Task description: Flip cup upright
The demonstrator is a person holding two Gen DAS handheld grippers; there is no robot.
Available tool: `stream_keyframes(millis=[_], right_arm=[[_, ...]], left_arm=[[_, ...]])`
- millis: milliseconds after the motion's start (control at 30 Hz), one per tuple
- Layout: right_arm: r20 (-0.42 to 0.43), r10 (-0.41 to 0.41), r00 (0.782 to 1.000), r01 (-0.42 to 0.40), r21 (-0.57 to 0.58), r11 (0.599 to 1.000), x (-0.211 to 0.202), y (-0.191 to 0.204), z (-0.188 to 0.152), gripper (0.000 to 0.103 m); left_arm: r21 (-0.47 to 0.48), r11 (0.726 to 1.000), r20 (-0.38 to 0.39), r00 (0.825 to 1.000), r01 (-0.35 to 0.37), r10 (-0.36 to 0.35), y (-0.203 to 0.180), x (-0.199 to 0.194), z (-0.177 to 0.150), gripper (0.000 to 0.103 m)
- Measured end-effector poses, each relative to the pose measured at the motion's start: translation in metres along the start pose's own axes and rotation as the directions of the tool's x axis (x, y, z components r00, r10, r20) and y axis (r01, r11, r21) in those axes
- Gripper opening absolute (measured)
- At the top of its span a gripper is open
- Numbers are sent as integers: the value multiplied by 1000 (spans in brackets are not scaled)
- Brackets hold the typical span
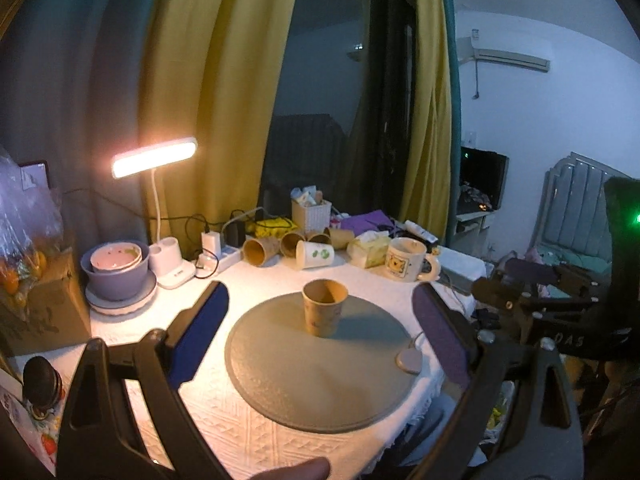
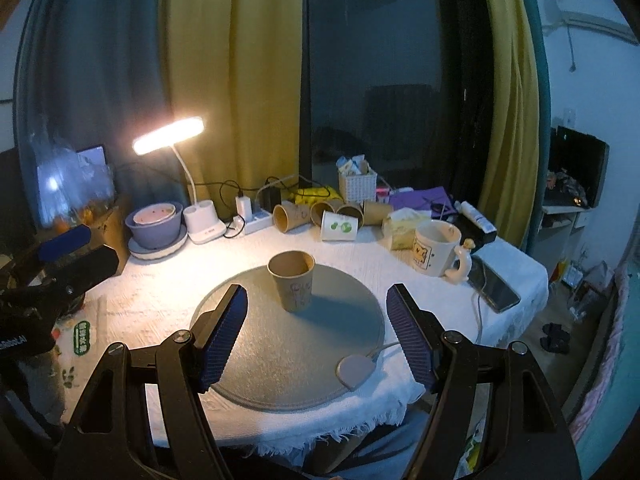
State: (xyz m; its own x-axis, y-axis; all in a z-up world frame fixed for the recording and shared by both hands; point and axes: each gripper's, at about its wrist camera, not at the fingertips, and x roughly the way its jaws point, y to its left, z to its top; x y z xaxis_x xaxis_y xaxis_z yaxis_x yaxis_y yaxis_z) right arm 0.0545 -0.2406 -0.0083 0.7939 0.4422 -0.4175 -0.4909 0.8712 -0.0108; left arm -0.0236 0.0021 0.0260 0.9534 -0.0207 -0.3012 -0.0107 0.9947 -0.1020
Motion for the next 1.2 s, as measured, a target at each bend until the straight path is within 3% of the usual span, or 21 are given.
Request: stream_keyframes(millis=[700, 1200], right_arm=[[91, 10, 996, -12, 16, 1000, -45, 17, 13, 75], [99, 14, 995, -16, 21, 1000, -51, 16, 13, 75]], left_arm=[[23, 1000, 117, 993, -11, 9, -7, -38, 22, 94], [26, 1000, 131, 991, -15, 11, -8, -43, 25, 94]])
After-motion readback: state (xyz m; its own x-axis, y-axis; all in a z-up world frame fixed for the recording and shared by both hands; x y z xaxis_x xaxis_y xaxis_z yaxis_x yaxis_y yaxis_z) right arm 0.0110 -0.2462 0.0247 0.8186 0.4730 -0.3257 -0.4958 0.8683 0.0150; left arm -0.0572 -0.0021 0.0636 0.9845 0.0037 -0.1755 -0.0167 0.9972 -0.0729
